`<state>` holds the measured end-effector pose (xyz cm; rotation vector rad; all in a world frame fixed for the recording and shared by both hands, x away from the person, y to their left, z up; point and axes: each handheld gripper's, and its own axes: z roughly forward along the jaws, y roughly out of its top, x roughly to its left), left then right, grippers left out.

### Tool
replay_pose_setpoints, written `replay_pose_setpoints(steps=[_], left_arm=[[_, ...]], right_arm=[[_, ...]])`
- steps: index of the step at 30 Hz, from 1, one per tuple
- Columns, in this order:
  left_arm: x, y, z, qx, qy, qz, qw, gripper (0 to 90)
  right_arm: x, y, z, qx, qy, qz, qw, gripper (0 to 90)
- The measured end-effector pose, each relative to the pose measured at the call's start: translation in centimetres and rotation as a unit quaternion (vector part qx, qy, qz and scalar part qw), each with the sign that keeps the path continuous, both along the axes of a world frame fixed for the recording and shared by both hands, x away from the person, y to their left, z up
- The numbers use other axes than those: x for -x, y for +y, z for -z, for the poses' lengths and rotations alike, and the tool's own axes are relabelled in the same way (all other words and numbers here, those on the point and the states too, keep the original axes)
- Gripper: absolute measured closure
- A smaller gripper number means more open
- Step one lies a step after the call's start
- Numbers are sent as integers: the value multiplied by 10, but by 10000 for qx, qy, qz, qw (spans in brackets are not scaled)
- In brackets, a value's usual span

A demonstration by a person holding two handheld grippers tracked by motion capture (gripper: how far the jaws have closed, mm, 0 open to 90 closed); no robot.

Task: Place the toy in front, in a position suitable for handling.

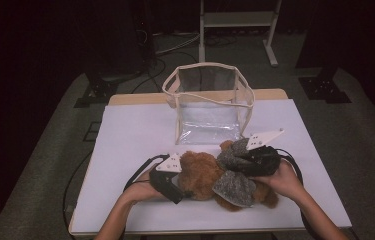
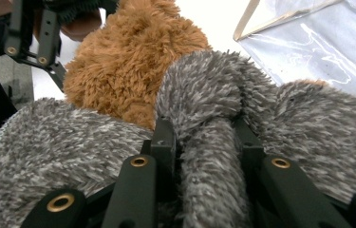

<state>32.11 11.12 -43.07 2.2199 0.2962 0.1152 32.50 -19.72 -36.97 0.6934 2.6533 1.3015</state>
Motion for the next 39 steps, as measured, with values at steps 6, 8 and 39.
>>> replay_pose_setpoints(steps=[6, 8, 39], left_arm=[[0, 1, 0, 172, -145, -40, 9997, 199], [2, 1, -4, 150, -272, -76, 9995, 267], [30, 39, -138, 652, -1725, -111, 9828, 348]], right_arm=[[-2, 2, 1, -6, 73, 24, 10000, 681], [-3, 4, 1, -13, 73, 28, 10000, 681], [-6, 40, -58, -1387, -112, -355, 9896, 689]])
